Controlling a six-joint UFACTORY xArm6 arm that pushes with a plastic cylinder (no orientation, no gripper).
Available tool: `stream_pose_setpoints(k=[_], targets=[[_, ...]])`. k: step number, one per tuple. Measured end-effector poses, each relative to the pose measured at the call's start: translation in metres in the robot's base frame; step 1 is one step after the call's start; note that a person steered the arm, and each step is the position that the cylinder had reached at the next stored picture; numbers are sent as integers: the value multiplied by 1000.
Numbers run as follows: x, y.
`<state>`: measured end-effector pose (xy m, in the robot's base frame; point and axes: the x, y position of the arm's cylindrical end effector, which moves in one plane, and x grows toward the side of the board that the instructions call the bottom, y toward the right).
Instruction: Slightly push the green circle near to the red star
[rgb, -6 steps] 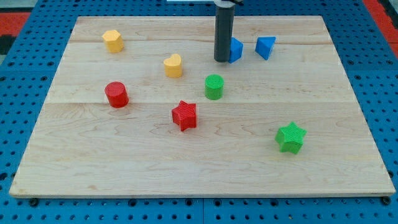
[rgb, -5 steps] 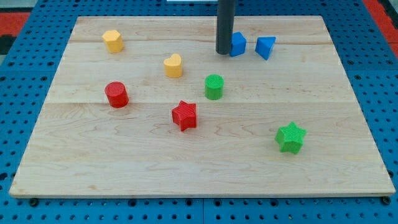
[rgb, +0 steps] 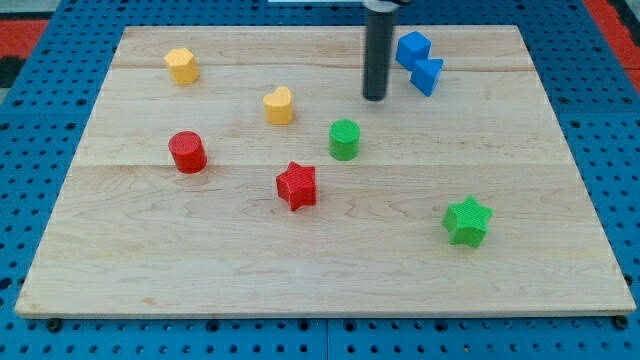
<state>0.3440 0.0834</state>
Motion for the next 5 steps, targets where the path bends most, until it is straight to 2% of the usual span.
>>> stream_pose_setpoints(k=[1, 2, 3, 4, 5], targets=[[60, 8], [40, -1], [29, -40], [33, -75], [63, -69]])
